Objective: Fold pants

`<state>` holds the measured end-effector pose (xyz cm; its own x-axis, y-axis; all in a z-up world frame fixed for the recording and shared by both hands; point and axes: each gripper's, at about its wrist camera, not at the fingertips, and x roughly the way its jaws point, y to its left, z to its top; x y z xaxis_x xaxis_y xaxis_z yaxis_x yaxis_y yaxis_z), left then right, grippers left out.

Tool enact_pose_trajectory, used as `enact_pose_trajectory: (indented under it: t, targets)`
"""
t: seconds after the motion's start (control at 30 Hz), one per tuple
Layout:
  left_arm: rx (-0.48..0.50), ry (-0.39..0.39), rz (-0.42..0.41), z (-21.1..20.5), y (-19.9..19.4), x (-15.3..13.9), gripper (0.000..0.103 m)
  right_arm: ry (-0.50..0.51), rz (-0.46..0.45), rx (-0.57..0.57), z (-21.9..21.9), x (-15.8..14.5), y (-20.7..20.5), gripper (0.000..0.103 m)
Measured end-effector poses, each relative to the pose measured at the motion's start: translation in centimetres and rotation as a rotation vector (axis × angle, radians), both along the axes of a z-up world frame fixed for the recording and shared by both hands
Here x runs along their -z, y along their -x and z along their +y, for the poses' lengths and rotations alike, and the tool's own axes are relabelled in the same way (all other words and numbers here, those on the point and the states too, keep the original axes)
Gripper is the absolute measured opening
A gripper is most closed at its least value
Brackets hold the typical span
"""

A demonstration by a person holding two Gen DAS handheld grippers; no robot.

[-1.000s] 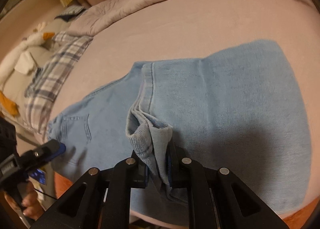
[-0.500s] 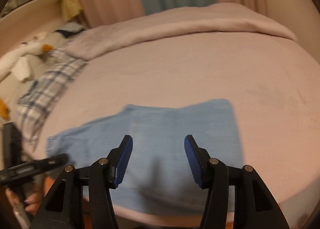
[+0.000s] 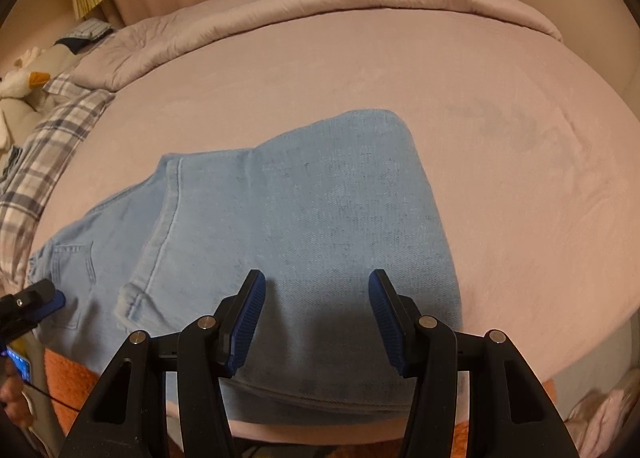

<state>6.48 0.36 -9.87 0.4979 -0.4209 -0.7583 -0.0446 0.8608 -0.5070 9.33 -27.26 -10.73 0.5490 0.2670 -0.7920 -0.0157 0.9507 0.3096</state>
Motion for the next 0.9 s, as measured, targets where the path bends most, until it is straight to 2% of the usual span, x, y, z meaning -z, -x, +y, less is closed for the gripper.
enact_pose_trajectory:
  t: [0.57, 0.9]
  targets:
    - [0.02, -0.007, -0.009, -0.7, -0.3, -0.1, 0.066, -0.022, -0.007, 0.006, -0.6, -0.3, 1.0, 0.054]
    - [0.111, -0.009, -0.035, -3.8, -2.2, -0.5, 0.071, -0.024, -0.023, 0.091, -2.9, -0.6, 2.0, 0.054]
